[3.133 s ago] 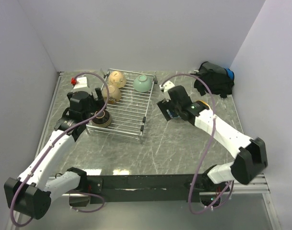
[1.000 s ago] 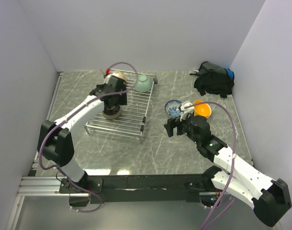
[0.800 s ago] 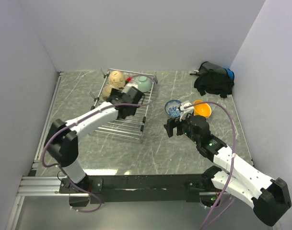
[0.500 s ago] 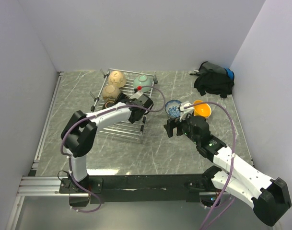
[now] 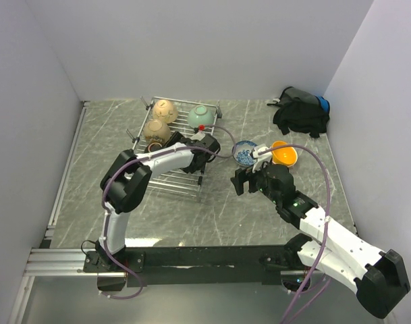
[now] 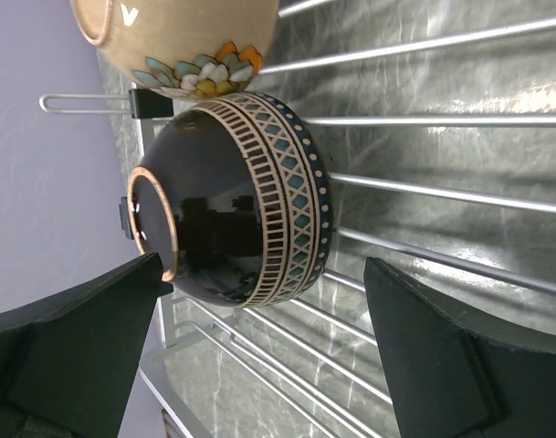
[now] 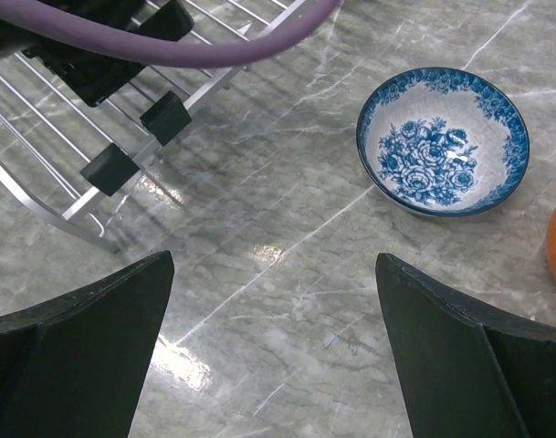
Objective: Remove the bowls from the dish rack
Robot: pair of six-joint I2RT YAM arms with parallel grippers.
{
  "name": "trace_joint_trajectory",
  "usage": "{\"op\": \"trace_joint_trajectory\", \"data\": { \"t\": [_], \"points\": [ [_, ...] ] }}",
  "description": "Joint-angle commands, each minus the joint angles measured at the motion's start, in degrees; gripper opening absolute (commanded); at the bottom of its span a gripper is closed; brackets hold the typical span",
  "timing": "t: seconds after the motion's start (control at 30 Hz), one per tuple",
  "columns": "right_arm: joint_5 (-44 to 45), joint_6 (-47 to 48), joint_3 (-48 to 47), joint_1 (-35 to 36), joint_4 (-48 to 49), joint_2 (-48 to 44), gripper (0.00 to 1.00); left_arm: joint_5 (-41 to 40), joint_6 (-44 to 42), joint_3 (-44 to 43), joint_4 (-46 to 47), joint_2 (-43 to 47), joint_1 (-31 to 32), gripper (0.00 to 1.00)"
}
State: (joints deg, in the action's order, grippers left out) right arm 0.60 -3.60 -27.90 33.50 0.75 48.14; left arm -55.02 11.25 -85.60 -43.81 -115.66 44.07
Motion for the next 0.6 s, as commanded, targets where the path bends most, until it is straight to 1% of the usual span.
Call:
{"op": "trace_joint_trajectory", "data": {
  "t": [0.0, 0.17, 0.3, 0.5, 0.57],
  "points": [
    [-0.2, -0.4, 0.0, 0.1, 3.1, 0.2, 1.00, -1.4, 2.0, -4.0, -2.5, -0.9, -0.9, 1.00],
    [-0.1, -0.2, 0.0, 0.0, 3.0, 0.1, 1.00, -1.3, 2.8, -6.1, -2.2, -1.9, -1.3, 0.99],
    [0.0, -0.3, 0.1, 0.1, 3.0, 0.2, 1.00, -2.5, 3.3, -6.6, -4.0, -3.3, -1.6, 1.00],
    [-0.2, -0.2, 0.0, 0.0, 3.3, 0.6, 1.00, -1.3, 4.2, -4.8, -1.8, -0.5, -2.6, 0.99],
    [-0.3, -0.3, 0.0, 0.0, 3.1, 0.8, 1.00, -1.1, 5.0, -5.4, -2.2, -0.4, -3.5, 0.99]
  ]
}}
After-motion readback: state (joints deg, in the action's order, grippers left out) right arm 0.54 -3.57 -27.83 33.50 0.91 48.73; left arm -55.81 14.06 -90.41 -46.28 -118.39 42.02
